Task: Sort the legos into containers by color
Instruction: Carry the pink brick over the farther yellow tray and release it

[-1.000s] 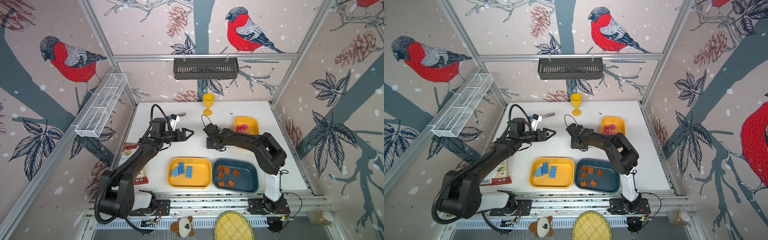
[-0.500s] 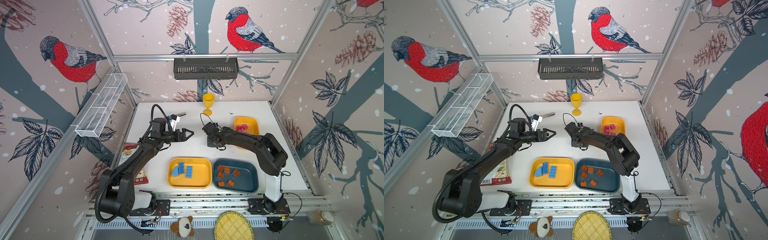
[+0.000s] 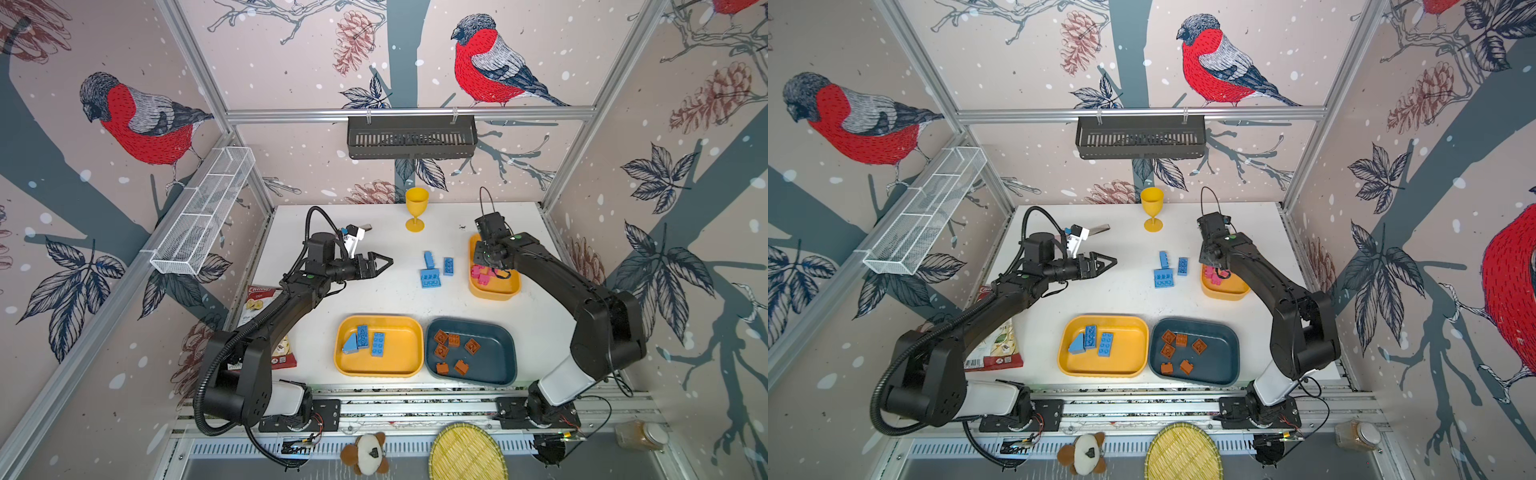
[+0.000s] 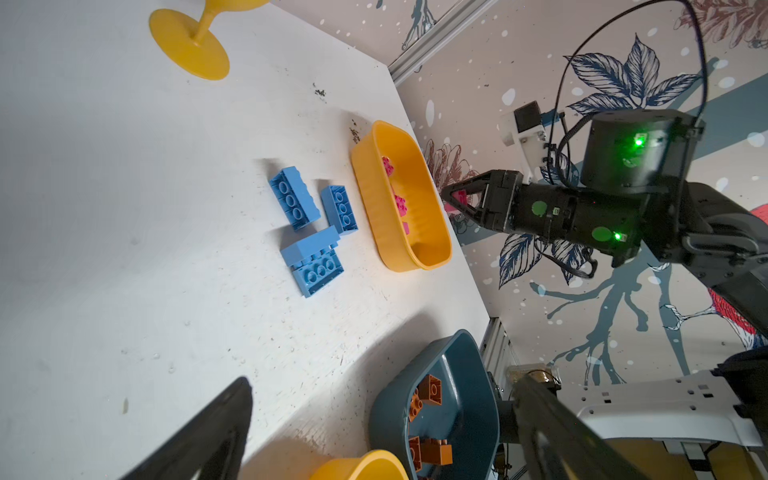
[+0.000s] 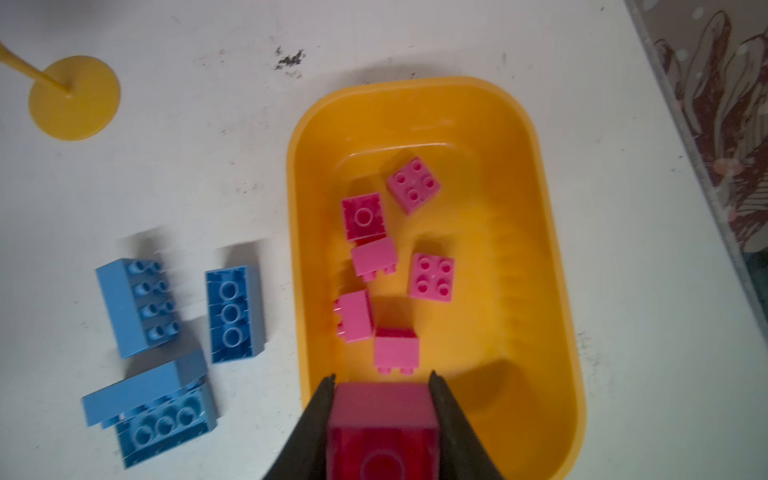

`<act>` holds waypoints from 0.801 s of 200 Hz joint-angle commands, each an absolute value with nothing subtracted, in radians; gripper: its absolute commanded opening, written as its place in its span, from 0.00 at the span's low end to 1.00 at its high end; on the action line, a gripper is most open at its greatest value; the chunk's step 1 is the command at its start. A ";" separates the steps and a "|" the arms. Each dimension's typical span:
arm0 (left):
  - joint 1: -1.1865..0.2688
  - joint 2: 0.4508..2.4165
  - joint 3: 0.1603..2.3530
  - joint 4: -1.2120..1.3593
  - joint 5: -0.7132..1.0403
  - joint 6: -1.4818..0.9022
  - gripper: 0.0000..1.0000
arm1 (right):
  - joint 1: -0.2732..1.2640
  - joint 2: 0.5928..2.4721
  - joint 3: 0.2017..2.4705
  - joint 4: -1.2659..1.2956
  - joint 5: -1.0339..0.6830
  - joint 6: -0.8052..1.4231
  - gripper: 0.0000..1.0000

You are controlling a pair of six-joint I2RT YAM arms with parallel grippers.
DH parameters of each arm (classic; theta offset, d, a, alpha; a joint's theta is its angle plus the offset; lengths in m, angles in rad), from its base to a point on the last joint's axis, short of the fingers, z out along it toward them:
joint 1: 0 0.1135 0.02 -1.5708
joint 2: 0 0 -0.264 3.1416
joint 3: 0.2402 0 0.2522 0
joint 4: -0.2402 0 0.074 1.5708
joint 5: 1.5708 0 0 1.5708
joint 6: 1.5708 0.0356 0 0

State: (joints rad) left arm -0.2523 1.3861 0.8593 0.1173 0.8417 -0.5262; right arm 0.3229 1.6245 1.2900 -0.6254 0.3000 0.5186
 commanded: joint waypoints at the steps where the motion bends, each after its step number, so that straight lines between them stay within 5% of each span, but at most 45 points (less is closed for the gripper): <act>1: -0.269 1.398 0.879 0.203 0.865 -0.564 0.97 | 0.258 1.638 1.310 -0.588 0.277 0.419 0.26; 160: -0.294 1.391 0.900 0.095 0.816 -0.517 0.97 | 0.135 1.988 1.457 -0.504 0.289 0.291 0.37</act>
State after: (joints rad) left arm -0.2935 1.3979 0.8986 0.1013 0.8249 -0.5415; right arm 0.1318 1.9816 1.4456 -0.5034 0.2653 0.3065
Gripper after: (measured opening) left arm 0.972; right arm 0.355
